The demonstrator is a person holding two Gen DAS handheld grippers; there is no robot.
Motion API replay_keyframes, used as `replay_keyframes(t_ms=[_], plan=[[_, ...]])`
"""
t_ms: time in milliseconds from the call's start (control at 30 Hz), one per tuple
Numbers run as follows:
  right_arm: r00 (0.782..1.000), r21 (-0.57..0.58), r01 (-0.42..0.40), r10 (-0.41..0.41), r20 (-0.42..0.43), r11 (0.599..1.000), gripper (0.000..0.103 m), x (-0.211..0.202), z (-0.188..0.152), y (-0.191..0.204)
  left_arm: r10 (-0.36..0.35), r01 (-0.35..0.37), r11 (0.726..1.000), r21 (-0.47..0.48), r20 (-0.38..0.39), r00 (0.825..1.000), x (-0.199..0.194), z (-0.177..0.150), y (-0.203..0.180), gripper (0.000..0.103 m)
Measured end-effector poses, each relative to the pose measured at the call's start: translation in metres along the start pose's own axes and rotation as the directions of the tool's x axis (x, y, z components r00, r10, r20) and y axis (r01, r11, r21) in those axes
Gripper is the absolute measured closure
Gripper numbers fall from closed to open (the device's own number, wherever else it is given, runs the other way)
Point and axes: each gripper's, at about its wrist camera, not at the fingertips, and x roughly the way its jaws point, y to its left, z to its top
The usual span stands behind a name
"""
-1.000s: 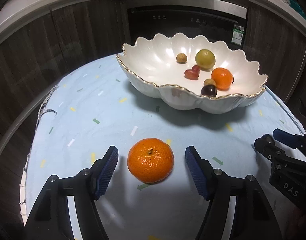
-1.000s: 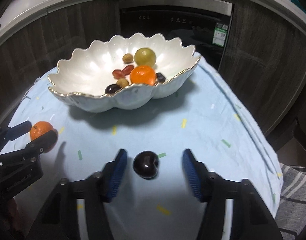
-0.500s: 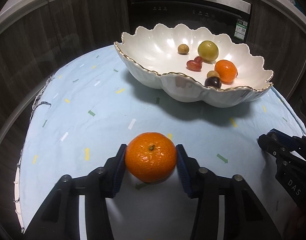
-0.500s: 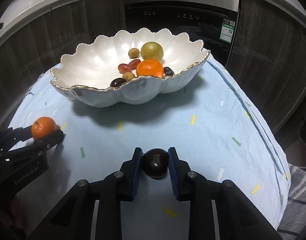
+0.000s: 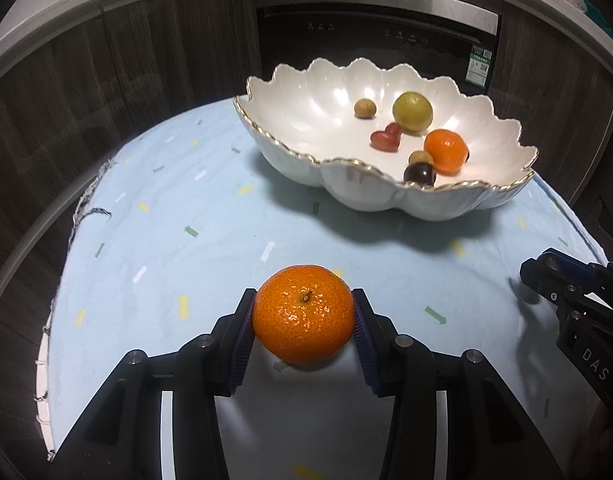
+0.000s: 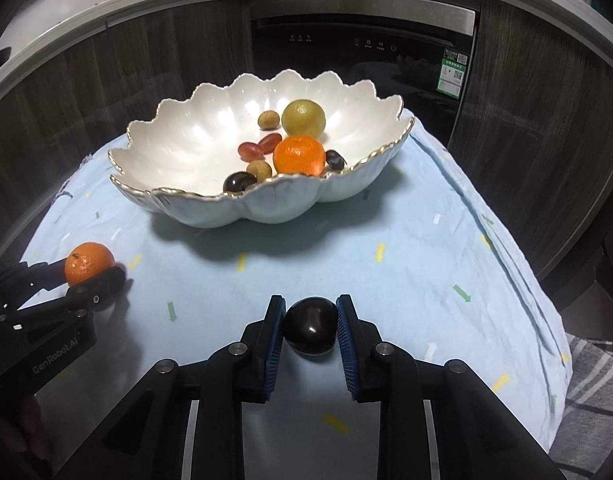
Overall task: Organize fruits
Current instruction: 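Carry the mandarin and black plum over the white bowl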
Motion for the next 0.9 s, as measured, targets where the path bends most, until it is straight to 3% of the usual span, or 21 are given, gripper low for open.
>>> replay_keyframes(t_ms=[900], plan=[[0.992, -0.023, -0.027, 0.029, 0.119, 0.999, 0.075, -0.047, 0.029, 0.008, -0.014, 0.014, 1.0, -0.005, 0.082, 0.997, -0.048, 0.026, 0.003, 0.058]])
